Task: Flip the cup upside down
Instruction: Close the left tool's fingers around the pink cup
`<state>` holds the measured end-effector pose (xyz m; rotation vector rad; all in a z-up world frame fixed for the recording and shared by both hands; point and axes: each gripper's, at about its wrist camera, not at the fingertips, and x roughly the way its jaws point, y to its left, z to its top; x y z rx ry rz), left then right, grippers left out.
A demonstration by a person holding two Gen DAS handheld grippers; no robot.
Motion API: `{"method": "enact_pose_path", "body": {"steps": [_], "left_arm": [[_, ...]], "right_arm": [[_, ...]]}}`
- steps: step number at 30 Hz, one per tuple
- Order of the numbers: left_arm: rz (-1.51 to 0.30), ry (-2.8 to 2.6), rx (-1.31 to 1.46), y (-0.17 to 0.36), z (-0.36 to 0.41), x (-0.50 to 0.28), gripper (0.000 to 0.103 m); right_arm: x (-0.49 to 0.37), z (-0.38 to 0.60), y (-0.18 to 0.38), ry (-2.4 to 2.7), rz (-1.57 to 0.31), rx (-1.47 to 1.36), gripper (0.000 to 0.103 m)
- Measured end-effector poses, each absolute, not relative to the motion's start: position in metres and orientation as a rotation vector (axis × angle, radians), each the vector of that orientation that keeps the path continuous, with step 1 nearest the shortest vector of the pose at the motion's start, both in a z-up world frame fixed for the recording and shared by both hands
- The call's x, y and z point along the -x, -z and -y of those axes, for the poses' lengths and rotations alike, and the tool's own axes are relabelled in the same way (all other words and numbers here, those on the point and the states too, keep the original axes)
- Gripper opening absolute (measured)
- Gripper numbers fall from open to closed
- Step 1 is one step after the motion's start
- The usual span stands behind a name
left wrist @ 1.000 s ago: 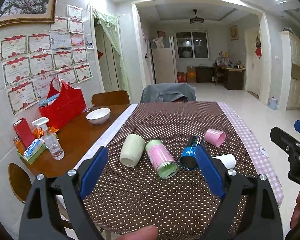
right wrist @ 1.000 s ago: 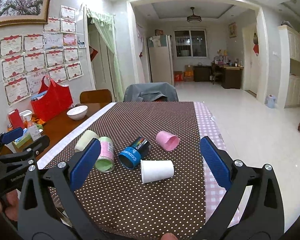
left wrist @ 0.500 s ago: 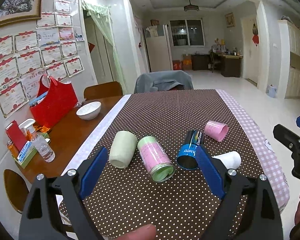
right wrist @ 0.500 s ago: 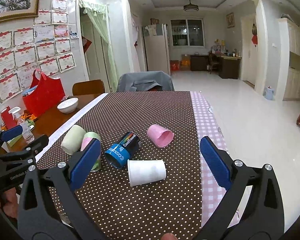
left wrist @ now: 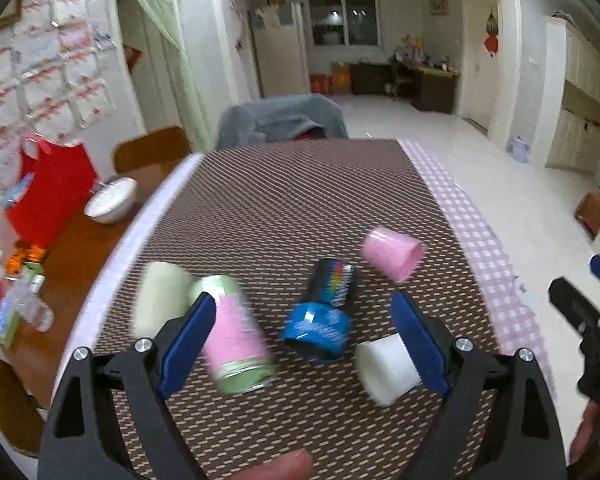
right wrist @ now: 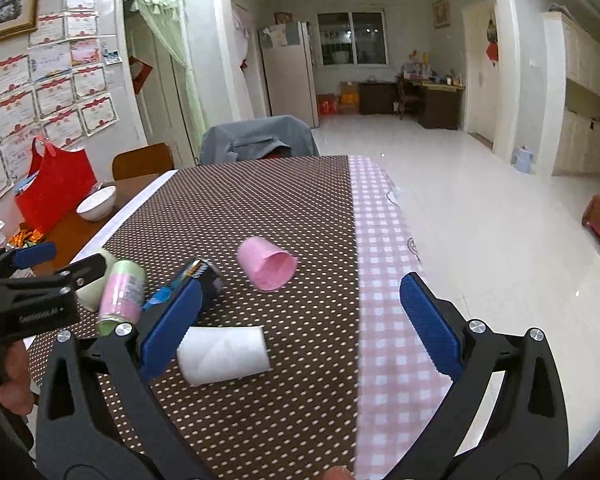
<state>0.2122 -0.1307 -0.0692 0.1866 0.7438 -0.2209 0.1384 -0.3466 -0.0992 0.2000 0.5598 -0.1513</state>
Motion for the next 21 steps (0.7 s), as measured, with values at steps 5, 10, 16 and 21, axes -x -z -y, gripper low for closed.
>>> {"method": "enact_pose_path", "body": {"steps": [5,10,16,21], "left_arm": [[-0.843,0.260,-0.150,0.085,0.174,-0.254,0.088],[-0.938,0.272,-0.112,0.104,0.209,-0.294,0.088],[-1.065,0.248,-0.036,0.129,0.231,-0.339,0.088],[-1.187,0.221,0.064,0.152,0.236,-0.370,0.088]], "right_arm": [[-0.156,0.375,0.113,0.146,-0.591,-0.232,0.097],[-0.174,0.399,0.123,0.129,-0.617,-0.260,0.097],[-0.199,0.421,0.134,0.106,-0.641,-0.296,0.097],[-0.216,0.433,0.143,0.083,-0.656,-0.313,0.097]]}}
